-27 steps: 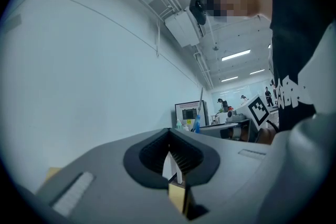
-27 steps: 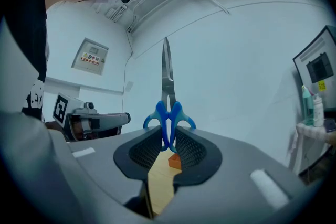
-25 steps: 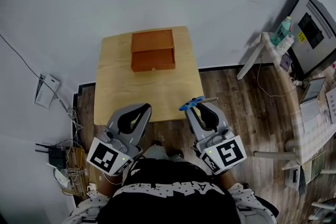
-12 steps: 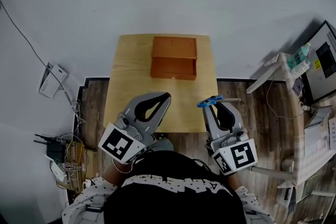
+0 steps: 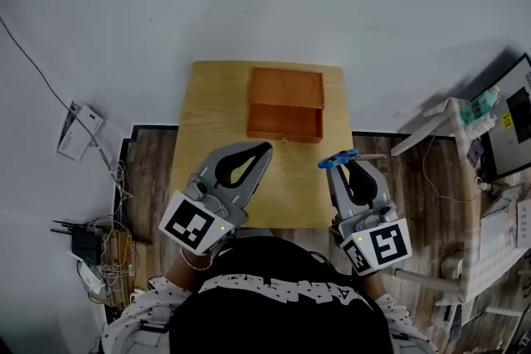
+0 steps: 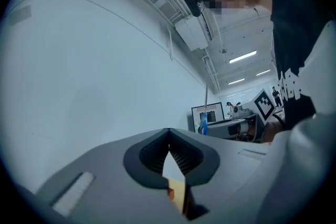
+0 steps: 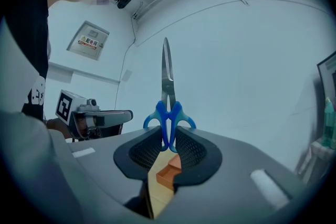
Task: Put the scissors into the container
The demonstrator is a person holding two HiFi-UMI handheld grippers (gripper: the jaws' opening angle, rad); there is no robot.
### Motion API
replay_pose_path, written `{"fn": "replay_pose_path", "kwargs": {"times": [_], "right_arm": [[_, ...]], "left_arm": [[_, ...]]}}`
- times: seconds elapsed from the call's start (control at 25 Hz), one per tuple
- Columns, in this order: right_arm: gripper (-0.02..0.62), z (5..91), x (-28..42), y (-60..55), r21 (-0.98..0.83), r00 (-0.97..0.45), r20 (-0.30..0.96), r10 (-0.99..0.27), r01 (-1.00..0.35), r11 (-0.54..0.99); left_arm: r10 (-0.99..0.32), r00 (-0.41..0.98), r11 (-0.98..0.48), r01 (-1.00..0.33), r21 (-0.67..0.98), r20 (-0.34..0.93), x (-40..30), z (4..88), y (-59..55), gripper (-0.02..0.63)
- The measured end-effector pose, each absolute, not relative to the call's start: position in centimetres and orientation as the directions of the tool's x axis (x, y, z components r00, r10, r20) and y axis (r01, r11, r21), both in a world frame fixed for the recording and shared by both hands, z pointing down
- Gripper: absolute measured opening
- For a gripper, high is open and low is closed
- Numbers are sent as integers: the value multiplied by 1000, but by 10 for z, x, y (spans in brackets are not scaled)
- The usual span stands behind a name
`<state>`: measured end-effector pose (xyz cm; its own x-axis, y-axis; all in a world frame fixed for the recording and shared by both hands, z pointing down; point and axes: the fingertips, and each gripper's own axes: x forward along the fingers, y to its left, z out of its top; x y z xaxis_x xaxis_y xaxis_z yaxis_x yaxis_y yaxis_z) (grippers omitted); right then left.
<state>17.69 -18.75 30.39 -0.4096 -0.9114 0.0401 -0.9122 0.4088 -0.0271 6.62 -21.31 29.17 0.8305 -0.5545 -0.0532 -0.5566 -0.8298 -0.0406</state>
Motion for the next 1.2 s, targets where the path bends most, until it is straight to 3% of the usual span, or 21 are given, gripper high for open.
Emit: {"fn": "replay_pose_path", "kwargs": {"times": [0.28,0.52,0.68,0.84,1.2], "right_arm": [[95,312,169,-231,-22,-382,77,-921,-924,381],[95,318,170,-240,-10,-369,93,-925,-929,369],[94,326,167,-257,2,-353,120,-928,-934,356],[94,339,165,-269,11,-337,157,-929,-939,342],[94,368,159,-287,78,-312,252,-916,-937,340]], "left_arm": [[-526,842,-847,-531,-16,-118,59,297,-259,0],[-509,859,-860,-509,-1,-53,62,306,-265,0],[-501,854,-862,-506,-3,-138,59,303,-285,0],[-481,875,-877,-479,38,-50,57,322,-292,0],[-487,873,-872,-486,51,-13,52,342,-309,0]]}}
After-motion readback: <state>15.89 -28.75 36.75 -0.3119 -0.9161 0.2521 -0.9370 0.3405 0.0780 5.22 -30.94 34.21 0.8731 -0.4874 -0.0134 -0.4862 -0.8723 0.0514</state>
